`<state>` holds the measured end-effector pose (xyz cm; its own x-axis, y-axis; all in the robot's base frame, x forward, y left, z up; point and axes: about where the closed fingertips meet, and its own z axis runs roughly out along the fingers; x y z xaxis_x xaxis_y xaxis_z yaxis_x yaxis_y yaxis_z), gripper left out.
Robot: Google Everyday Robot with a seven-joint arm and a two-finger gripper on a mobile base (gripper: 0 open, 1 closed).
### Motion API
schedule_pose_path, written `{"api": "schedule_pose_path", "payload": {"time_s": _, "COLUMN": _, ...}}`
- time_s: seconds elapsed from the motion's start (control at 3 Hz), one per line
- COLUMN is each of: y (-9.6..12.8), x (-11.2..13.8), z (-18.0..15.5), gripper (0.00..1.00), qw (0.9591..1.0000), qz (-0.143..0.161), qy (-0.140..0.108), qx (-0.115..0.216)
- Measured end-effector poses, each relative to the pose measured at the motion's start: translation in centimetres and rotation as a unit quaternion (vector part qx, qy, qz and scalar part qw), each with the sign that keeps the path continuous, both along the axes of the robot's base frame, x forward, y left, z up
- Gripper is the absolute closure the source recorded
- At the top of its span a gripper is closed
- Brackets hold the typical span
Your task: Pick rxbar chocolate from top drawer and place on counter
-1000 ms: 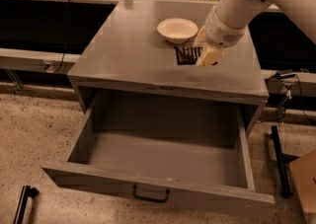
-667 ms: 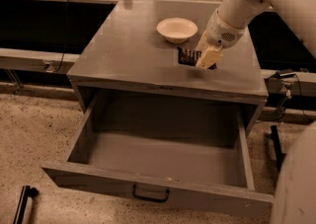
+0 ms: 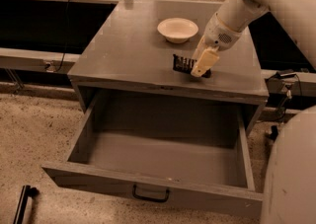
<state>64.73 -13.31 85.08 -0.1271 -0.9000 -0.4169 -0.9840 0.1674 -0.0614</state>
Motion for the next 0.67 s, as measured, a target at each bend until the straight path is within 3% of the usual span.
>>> {"api": "schedule_pose_path", "payload": {"time_s": 0.33, "y": 0.0, "x": -0.3, "z": 0.7, "gripper": 0.11, "qw": 0.9999, "qz": 0.005, "qy": -0.01, "qx": 0.005}}
{"api": "schedule_pose_path", "payload": {"time_s": 0.67, "y": -2.0, "x": -1.3, "z": 2.2, "gripper": 0.0, "qw": 0.9987, "qz": 0.022, "qy": -0.009, "qx": 0.045}}
